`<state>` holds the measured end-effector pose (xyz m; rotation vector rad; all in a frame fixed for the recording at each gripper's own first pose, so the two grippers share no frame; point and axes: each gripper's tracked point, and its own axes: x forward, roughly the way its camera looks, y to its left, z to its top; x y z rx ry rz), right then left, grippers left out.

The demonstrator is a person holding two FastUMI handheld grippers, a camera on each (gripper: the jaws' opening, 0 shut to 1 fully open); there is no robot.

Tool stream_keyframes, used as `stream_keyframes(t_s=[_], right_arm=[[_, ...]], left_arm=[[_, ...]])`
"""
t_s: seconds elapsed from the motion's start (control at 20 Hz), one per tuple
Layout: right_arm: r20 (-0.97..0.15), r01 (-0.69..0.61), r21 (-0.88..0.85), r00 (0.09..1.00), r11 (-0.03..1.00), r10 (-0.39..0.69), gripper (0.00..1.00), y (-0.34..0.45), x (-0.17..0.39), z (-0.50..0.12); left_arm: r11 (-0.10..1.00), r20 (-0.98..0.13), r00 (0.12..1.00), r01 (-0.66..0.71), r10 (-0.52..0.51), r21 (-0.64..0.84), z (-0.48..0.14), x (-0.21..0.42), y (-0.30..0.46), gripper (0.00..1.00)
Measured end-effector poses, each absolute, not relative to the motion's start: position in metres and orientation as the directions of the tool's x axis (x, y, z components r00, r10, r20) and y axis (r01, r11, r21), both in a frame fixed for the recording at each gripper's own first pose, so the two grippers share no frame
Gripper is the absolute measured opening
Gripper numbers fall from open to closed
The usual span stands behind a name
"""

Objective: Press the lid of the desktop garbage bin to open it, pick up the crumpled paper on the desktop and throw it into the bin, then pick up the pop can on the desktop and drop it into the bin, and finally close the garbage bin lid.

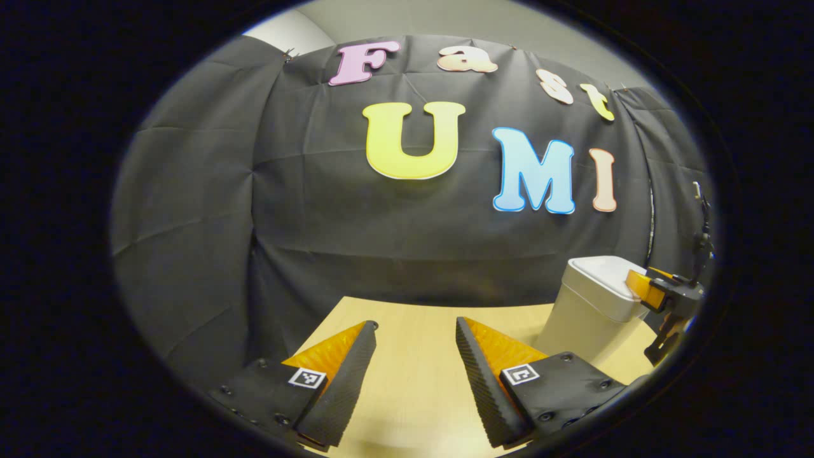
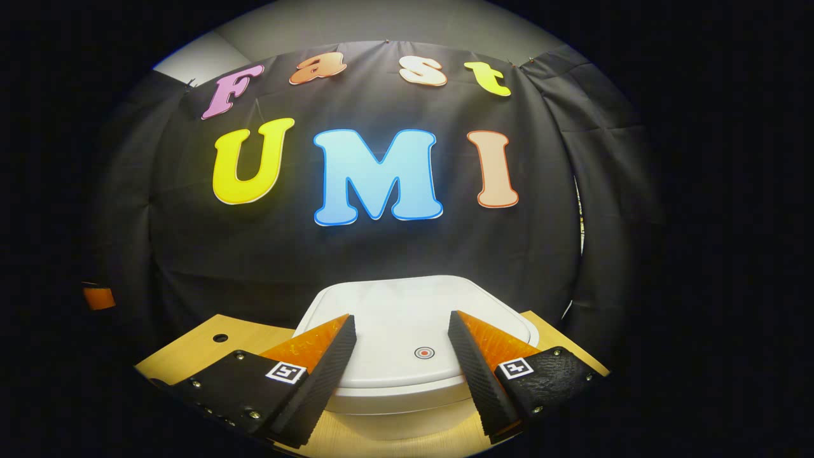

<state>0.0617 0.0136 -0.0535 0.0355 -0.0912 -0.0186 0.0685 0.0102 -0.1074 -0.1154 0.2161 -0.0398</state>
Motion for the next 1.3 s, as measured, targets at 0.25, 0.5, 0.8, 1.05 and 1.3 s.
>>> stream_keyframes(t_s=[0.25,0.5,0.8,1.05,1.3], right_arm=[[0.085,0.031,0.040,0.996,0.999,-0.034,0.94,0.013,0.060,-0.050],[0.108,0.033,0.026,0.994,0.999,-0.035,0.93,0.019,0.041,-0.028],[0.155,0.001,0.055,0.988,0.998,-0.010,0.93,0.031,0.006,-0.001],[0.182,-0.005,0.076,0.983,0.997,-0.009,0.93,0.030,-0.020,0.011],[0.200,0.003,0.035,0.980,0.999,-0.010,0.93,0.033,-0.041,0.015]], left_arm=[[0.993,-0.183,0.980,0.052,-0.071,-0.106,-0.092,0.069,0.003,0.85],[0.992,-0.162,0.983,0.072,-0.088,-0.104,-0.080,0.071,-0.009,0.90],[0.990,-0.132,0.986,0.089,-0.103,-0.107,-0.062,0.068,-0.022,0.94],[0.990,-0.071,0.992,0.094,-0.101,-0.106,-0.031,0.060,-0.026,0.85],[0.984,-0.036,0.987,0.155,-0.159,-0.085,-0.016,0.057,-0.056,0.85]])
